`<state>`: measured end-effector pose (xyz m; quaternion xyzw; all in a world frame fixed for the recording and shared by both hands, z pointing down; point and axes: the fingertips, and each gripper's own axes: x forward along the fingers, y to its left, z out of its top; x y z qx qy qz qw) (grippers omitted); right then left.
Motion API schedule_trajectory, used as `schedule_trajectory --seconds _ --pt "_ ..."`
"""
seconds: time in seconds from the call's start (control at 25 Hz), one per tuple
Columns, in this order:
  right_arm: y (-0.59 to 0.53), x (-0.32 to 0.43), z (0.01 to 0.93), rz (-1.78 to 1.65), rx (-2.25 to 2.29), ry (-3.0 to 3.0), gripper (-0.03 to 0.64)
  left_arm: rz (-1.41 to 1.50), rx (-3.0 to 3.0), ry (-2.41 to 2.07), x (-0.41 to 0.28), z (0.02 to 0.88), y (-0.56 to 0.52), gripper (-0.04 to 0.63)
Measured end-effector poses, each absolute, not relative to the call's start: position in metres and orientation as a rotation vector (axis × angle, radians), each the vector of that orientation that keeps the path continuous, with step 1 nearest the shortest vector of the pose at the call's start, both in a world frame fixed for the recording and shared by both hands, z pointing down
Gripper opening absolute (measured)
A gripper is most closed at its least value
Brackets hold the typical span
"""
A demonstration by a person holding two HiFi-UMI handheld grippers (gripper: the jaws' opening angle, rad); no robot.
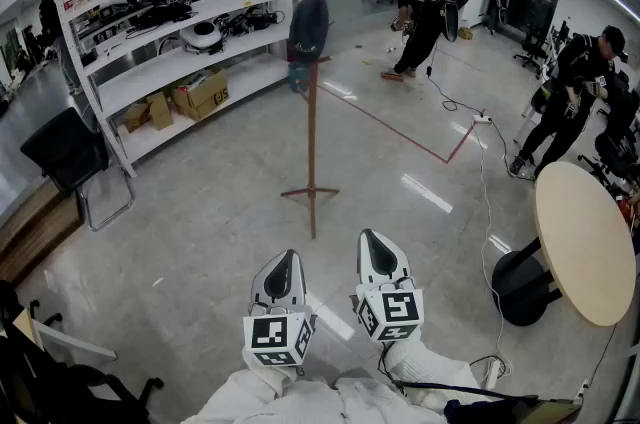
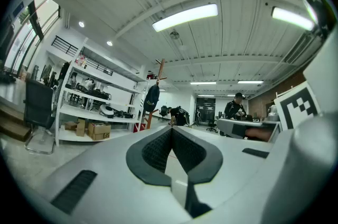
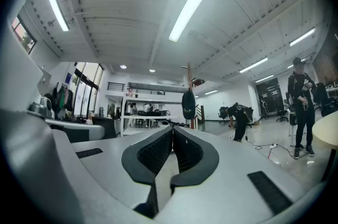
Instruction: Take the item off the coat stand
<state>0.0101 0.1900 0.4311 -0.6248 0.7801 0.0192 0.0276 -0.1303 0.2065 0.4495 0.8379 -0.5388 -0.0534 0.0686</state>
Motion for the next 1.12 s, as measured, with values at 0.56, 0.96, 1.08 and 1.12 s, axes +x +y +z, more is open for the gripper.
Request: schedule_trajectory --seconds 0.56,0.96,1.08,1.12 --pt "0.162 0.017 0.442 0.007 -1.947 2.381 0.011 -0.145 2.533 -1.589 -0.126 0.461 0.181 -0.014" --pt "0.119 0.02 0.446 -0.013 -1.927 2.404 0.011 -0.136 2.514 -1.618 -0.125 0.462 0.141 -0.014" --pt "0.104 0.025 0.444 0.001 -1.923 2.409 0.011 -0.133 2.51 -1.622 -0.12 0.464 0.127 -0.014" --pt "0.099 0.026 0.444 0.002 -1.922 2.41 0.011 -0.132 2.507 -1.624 -0.119 0.464 0.122 -0.014"
